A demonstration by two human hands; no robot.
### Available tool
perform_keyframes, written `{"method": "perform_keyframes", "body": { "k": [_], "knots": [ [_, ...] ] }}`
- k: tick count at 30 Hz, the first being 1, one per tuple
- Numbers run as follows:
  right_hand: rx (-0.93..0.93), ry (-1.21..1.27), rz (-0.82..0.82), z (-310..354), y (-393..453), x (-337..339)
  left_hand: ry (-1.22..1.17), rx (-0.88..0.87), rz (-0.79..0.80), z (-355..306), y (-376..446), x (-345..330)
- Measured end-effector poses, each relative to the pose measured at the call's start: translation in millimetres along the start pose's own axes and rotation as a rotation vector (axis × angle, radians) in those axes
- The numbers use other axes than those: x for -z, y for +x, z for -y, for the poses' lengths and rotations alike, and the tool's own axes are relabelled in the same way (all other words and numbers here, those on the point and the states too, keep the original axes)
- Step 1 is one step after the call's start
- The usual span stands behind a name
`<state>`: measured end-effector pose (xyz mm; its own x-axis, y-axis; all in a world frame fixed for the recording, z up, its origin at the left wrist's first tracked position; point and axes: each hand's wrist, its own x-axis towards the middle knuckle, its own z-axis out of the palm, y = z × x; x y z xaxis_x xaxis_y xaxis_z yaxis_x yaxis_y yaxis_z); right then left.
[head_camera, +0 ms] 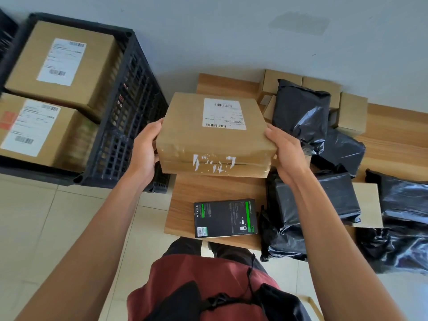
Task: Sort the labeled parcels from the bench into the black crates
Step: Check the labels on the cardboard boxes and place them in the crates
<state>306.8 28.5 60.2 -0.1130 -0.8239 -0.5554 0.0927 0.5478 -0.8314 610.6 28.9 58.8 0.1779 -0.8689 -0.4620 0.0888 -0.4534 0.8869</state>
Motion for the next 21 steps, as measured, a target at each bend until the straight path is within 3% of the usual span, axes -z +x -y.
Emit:
{"method": "perform_keyframes", "body": {
  "k": [5,13,17,21],
  "knots": [
    [0.017,0.049,0.114,-15.7,-6.6,2.6,0.063,-0.027,0.029,10.4,-3.8,3.4],
    [-0.033,0.13,0.061,-34.5,-7.0,8.1,0.006,-0.009,0.08,16.5,-9.9,10.6],
    [-0.055,0.084,0.19,-30.1,-1.6,10.7,0.013,-0.027,0.145,11.8,-9.6,18.2],
    [-0.032,0.193,0.105,-26.7,1.5,2.2,-0.022,-0.029,-0.016,2.0,-5.8,11.6]
  ]
}}
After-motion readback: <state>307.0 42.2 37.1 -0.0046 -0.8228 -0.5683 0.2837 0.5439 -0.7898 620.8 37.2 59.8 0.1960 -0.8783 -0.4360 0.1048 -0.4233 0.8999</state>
